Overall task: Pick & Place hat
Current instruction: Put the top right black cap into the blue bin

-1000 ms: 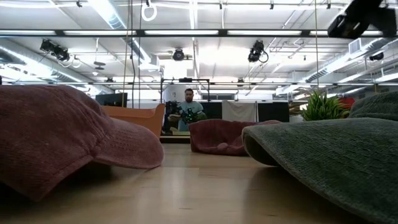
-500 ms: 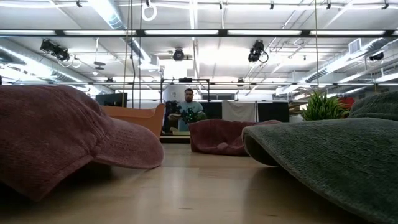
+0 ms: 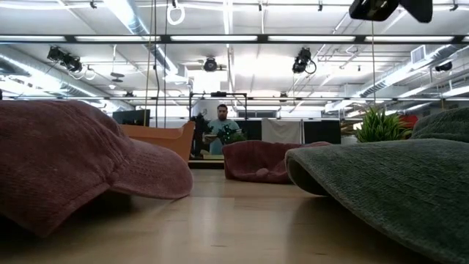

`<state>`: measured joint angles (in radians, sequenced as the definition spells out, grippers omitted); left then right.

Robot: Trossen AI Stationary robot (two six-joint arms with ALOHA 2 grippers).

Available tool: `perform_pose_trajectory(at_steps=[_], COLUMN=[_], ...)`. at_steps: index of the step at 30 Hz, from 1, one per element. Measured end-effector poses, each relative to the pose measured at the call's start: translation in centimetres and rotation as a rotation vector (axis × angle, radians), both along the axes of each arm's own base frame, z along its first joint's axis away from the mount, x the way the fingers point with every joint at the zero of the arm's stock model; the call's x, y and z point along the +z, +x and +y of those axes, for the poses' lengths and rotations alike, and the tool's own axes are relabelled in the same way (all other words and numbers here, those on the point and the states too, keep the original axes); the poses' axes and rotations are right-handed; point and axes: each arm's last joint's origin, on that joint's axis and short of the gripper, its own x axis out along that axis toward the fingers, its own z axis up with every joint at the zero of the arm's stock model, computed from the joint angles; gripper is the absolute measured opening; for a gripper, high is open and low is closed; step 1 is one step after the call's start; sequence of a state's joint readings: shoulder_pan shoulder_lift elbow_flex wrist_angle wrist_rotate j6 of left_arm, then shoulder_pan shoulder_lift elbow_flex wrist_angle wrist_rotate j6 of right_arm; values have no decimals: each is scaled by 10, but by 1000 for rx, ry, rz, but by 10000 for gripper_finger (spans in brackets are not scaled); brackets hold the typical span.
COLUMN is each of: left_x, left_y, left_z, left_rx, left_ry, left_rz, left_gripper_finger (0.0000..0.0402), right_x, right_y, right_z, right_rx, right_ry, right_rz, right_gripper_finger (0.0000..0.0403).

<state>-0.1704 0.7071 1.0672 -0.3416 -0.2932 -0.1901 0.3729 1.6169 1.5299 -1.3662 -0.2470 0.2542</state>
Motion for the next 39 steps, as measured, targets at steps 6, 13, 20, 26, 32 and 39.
perform_pose_trajectory(at_steps=[6, 13, 20, 26, 32, 39], left_x=[-3, -9, -8, -4, -4, -4], left_y=[10, 22, 22, 22, 22, 22], left_z=[-2, -4, -4, -4, -4, -4], left_rx=[0, 0, 0, 0, 0, 0], left_ry=[7, 15, 11, 7, 8, 8], left_rz=[32, 72, 64, 27, 27, 28], left_gripper_finger=[110, 110, 110, 110, 110, 110], right_x=[-16, -40, -58, -76, -104, -104], right_y=[10, 24, 43, 51, 40, 26], right_z=[5, 9, 13, 15, 11, 5], right_rx=[98, 168, 177, 177, 163, 210], right_ry=[-18, -48, -94, -95, -116, -182], right_rz=[29, 92, 2, -20, 67, 108], right_gripper_finger=[135, 141, 162, 164, 164, 164])
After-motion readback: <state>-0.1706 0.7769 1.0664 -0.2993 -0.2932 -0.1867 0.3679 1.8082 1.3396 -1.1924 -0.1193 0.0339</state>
